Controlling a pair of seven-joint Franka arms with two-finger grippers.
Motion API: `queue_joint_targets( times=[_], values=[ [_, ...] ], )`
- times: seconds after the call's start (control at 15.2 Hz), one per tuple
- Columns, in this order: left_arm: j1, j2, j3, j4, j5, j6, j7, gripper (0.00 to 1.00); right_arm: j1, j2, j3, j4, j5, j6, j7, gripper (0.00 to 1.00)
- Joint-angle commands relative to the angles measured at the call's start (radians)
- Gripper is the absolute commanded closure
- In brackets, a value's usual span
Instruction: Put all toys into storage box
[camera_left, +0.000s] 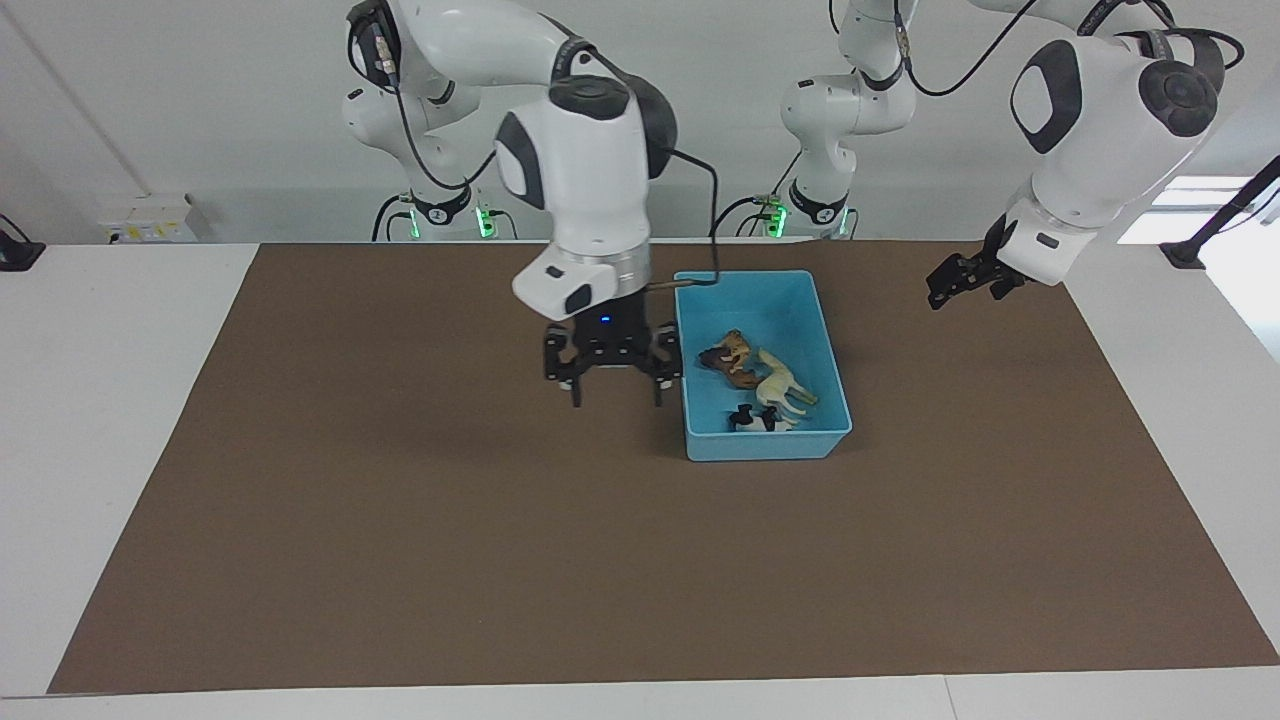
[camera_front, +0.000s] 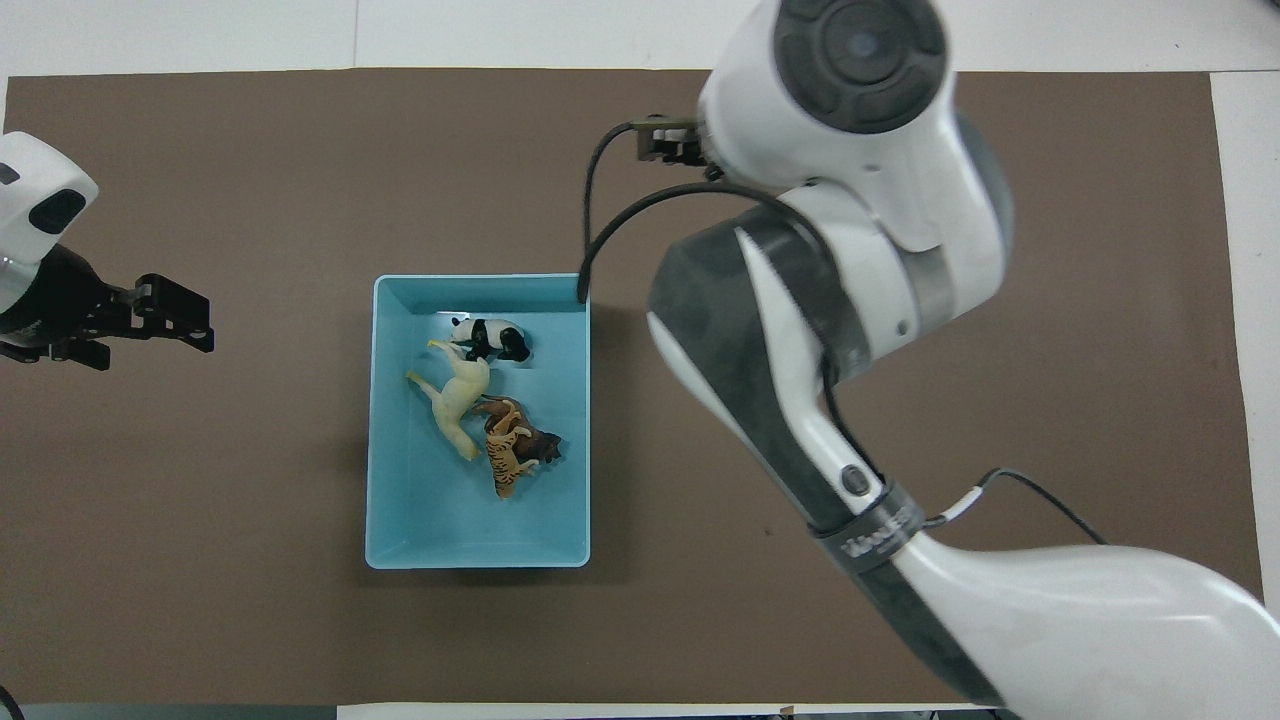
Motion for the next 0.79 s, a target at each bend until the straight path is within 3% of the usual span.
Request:
queue_joint_targets(
  times=[0.0,0.2,0.4,0.53,0.73],
  values=[
    [-0.025,0.01,0.029,0.033,-0.01,-0.028,0.022,0.0,-0.104,-0.047,0.02,-0.059,0.009,-0.004,-0.114,0.0],
    [-0.036,0.007,0.044,0.038,-0.008,-0.01,0.027,0.0,-0.224,-0.081,0.022,-0.056,0.009,-0.118,-0.368,0.0],
    [-0.036,0.007,0.042,0.044,-0.008,0.038,0.062,0.0,-0.312,-0.15,0.022,-0.068,0.038,-0.305,-0.429,0.0],
    [-0.036,0.007,0.006,0.044,0.003,0.041,0.065,0.0,-0.35,-0.248,0.022,-0.177,0.044,-0.35,-0.435,0.0],
    [-0.035,0.005,-0.034,0.042,0.004,0.032,0.065,0.0,-0.39,-0.423,0.022,-0.43,0.041,-0.263,-0.436,0.0]
  ],
)
